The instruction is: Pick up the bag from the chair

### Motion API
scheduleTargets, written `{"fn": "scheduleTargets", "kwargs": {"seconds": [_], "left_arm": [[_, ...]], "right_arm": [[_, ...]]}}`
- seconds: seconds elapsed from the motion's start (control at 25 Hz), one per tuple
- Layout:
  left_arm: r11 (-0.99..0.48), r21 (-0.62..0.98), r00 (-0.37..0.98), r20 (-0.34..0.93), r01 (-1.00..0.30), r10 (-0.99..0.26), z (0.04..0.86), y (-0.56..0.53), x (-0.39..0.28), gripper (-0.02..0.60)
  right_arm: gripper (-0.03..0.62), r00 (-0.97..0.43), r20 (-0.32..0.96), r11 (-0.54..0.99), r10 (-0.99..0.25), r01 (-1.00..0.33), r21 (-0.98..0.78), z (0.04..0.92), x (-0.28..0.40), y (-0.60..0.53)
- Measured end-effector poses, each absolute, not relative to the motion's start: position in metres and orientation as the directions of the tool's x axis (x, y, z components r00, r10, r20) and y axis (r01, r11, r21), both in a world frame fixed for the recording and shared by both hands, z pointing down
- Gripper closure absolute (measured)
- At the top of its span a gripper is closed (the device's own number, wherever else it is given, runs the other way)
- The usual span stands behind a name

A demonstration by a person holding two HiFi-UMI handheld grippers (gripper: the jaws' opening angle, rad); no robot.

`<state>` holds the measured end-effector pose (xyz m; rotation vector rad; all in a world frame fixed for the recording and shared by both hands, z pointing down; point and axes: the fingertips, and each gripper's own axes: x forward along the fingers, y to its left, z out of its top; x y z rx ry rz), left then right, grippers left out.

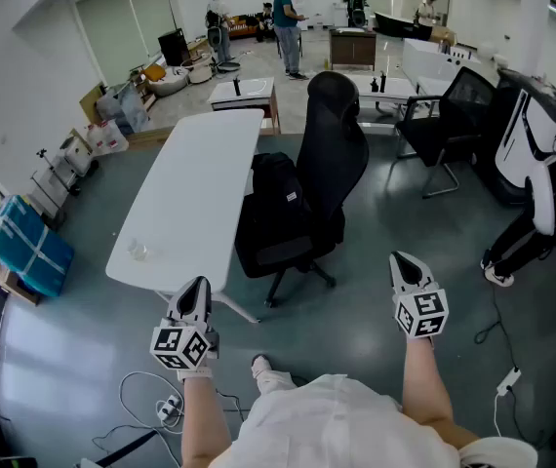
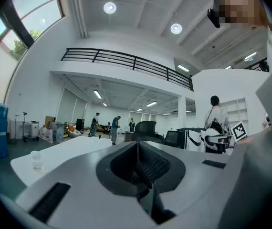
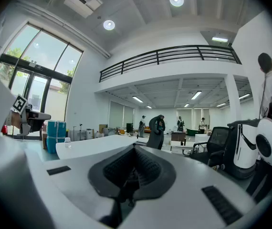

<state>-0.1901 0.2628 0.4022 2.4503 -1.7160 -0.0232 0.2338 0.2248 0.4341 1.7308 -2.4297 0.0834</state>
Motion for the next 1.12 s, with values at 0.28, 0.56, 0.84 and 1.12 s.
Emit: {"fn": "scheduleTargets", "kwargs": {"seconds": [0.28, 0.56, 0.84, 1.12], "left_arm": [[-0.335, 0.134, 0.347, 0.079, -0.933, -0.935, 0.404, 0.260, -0.189, 0.552], [-0.337, 0.132, 0.349, 0.085, -0.932, -0.933, 0.406, 0.260, -0.187, 0.552], [-0.339, 0.143, 0.352, 0.078, -0.930, -0.933, 0.407, 0.261, -0.185, 0.552], [-0.353, 0.145, 0.367, 0.077, -0.924, -0.927, 0.409, 0.261, -0.178, 0.552]], "right_arm": [[0.576, -0.328, 0.154, 0.339, -0.932, -0.940, 0.049, 0.432, 0.232, 0.220], [0.576, -0.336, 0.161, 0.346, -0.928, -0.937, 0.043, 0.437, 0.232, 0.220], [0.576, -0.332, 0.147, 0.343, -0.932, -0.938, 0.056, 0.439, 0.234, 0.221], [0.576, -0.323, 0.172, 0.337, -0.931, -0.940, 0.058, 0.447, 0.236, 0.222]]}}
